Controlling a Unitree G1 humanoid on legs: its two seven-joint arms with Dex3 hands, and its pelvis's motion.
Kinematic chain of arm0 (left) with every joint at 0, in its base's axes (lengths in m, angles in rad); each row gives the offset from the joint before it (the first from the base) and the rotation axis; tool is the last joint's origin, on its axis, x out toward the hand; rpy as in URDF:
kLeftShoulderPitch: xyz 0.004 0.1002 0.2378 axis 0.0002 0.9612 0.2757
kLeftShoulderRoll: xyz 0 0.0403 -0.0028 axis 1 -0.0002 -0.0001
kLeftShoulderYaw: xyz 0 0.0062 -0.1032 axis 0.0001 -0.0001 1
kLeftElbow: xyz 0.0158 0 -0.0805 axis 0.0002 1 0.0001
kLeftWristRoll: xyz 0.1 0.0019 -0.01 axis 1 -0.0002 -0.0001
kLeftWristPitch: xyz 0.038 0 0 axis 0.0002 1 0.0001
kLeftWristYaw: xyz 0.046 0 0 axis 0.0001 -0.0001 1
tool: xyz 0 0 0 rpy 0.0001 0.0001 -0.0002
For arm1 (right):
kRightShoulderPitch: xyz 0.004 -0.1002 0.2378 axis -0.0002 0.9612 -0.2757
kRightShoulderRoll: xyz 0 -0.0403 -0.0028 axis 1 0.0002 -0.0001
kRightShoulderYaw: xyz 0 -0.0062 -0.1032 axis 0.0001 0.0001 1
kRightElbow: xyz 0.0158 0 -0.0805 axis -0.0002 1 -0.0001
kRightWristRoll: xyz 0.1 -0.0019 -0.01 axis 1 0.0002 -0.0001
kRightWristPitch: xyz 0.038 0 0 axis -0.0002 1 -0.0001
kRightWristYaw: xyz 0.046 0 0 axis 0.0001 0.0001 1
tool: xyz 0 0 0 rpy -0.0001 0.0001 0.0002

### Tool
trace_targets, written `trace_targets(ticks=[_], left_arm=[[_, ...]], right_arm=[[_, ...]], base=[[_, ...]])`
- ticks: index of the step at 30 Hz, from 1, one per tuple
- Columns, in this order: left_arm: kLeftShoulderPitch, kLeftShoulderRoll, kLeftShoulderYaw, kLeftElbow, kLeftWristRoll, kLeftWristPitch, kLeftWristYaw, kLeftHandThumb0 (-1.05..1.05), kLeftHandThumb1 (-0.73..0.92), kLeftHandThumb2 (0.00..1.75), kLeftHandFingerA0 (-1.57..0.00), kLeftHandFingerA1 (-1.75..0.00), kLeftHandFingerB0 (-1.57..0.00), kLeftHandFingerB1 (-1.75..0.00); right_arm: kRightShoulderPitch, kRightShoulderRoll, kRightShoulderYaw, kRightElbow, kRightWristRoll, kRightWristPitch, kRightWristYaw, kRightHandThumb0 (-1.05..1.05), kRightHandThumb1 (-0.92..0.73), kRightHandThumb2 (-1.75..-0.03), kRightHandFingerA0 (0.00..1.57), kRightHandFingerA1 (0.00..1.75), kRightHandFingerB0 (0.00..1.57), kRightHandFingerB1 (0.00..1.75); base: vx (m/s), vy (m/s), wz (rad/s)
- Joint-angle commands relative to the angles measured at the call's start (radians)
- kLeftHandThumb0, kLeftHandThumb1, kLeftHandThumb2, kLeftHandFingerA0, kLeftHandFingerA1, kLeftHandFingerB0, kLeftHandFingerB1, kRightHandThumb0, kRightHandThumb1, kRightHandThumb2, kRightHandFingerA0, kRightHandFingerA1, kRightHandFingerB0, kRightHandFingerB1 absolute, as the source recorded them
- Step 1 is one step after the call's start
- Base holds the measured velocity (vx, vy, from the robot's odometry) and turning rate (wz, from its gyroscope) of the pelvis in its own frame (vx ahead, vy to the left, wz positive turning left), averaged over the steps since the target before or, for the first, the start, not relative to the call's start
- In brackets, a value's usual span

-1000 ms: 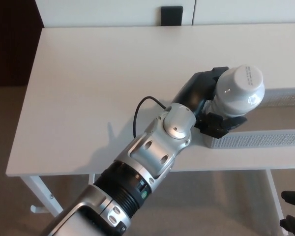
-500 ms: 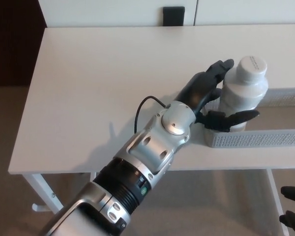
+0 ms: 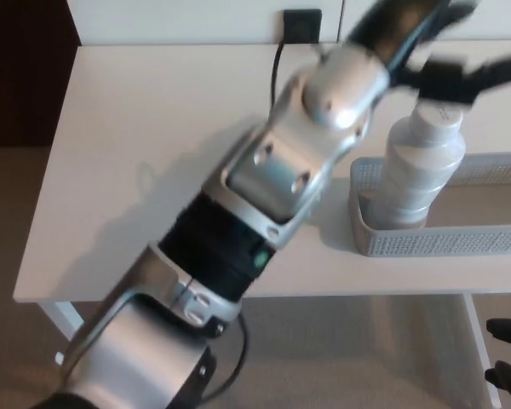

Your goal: The robot walk up to a desk on which a bottle is kept on the left hand side and a container is kept on the right hand side. The robot uses its left hand to pick up the bottle and places it in the container.

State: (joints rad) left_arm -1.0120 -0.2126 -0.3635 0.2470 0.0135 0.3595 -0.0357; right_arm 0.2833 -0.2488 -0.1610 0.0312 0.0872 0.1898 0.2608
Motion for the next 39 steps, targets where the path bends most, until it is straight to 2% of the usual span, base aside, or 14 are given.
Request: trace_targets(ticks=[1,6,8,9,14,16,20,21,23,25,26,33,35,39], left_arm=[[-0.165,0.190,0.225,-0.539,-0.100,0.152,-0.129,-0.93,0.57,0.58,0.00,0.00,0.00,0.00],[-0.073,0.322,0.381,-0.801,-0.149,0.180,-0.140,-1.02,0.60,0.59,0.00,-0.02,0.00,0.00],[0.147,0.425,0.502,-0.997,-0.159,0.121,-0.186,-0.99,0.60,0.65,0.00,-0.04,0.00,0.00],[0.244,0.437,0.553,-1.033,-0.176,0.072,-0.206,-0.90,0.51,0.92,0.00,0.00,0.00,-0.06],[0.671,0.435,0.835,-1.187,-0.345,0.044,-0.272,-0.83,0.44,0.88,0.00,0.00,0.00,-0.08],[0.976,0.389,1.038,-1.033,-0.503,-0.142,-0.408,-0.83,0.48,0.86,0.00,0.00,0.00,-0.02],[1.156,0.374,1.163,-0.883,-0.558,-0.160,-0.490,-0.84,0.49,0.86,0.00,0.00,0.00,-0.02],[1.207,0.375,1.210,-0.802,-0.578,-0.171,-0.526,-0.76,0.48,0.86,0.00,-0.11,0.00,-0.16],[1.280,0.381,1.283,-0.682,-0.618,-0.161,-0.560,-0.73,0.46,0.85,-0.01,-0.12,0.00,-0.17],[1.303,0.383,1.305,-0.638,-0.629,-0.145,-0.563,-0.74,0.46,0.83,-0.11,-0.13,-0.01,-0.17],[1.335,0.383,1.328,-0.547,-0.616,-0.170,-0.562,-0.68,0.43,0.80,-0.06,-0.30,0.00,-0.24],[1.406,0.414,1.299,-0.032,-0.419,-0.420,-0.433,-0.75,0.47,0.83,-0.01,-0.23,0.00,-0.14],[1.430,0.451,1.245,0.170,-0.346,-0.465,-0.396,-0.88,0.55,0.85,0.00,-0.16,0.00,0.00],[1.431,0.497,1.174,0.560,-0.284,-0.515,-0.328,-0.93,0.56,0.86,0.00,-0.20,0.00,0.00]], right_arm=[[-0.009,-0.043,-0.001,0.029,-0.002,0.007,0.032,-0.30,-0.66,-0.59,0.58,0.59,0.47,0.51],[0.011,-0.043,0.001,0.037,-0.013,0.001,0.028,-0.29,-0.66,-0.59,0.59,0.57,0.46,0.49],[0.031,-0.041,-0.014,0.041,-0.014,0.000,0.016,-0.28,-0.66,-0.59,0.59,0.57,0.45,0.49],[0.037,-0.040,-0.021,0.044,-0.007,0.000,0.016,-0.28,-0.67,-0.60,0.58,0.57,0.45,0.48],[0.045,-0.034,-0.030,0.043,-0.010,0.023,-0.003,-0.26,-0.68,-0.60,0.57,0.55,0.46,0.47],[0.053,-0.032,-0.037,0.036,-0.008,0.023,-0.008,-0.26,-0.70,-0.61,0.54,0.54,0.45,0.47],[0.060,-0.029,-0.050,0.041,0.000,0.015,-0.010,-0.28,-0.71,-0.61,0.54,0.54,0.45,0.47],[0.054,-0.030,-0.053,0.050,0.001,0.010,-0.010,-0.29,-0.71,-0.61,0.53,0.53,0.45,0.47],[0.038,-0.030,-0.059,0.066,0.005,0.006,-0.014,-0.28,-0.71,-0.61,0.52,0.53,0.45,0.47],[0.034,-0.029,-0.064,0.067,0.007,0.012,-0.019,-0.27,-0.71,-0.61,0.53,0.52,0.45,0.47],[0.034,-0.029,-0.069,0.067,0.007,0.015,-0.024,-0.27,-0.72,-0.60,0.56,0.53,0.46,0.46],[0.032,-0.025,-0.070,0.065,0.001,0.025,-0.038,-0.27,-0.70,-0.60,0.56,0.52,0.47,0.46],[0.032,-0.026,-0.065,0.068,-0.004,0.026,-0.038,-0.28,-0.70,-0.61,0.53,0.52,0.45,0.46],[0.027,-0.031,-0.055,0.087,-0.013,0.003,-0.031,-0.29,-0.70,-0.61,0.52,0.51,0.45,0.46]], base=[[0.00,0.000,0.00],[0.00,0.000,0.00],[0.00,0.000,0.00],[0.00,0.000,0.00],[0.00,0.000,0.00],[0.00,0.000,0.00],[0.00,0.000,0.00],[0.00,0.000,0.00],[0.00,0.000,0.00],[0.00,0.000,0.00],[0.00,0.000,0.00],[0.00,0.000,0.00],[0.00,0.000,0.00],[0.00,0.000,0.02]])
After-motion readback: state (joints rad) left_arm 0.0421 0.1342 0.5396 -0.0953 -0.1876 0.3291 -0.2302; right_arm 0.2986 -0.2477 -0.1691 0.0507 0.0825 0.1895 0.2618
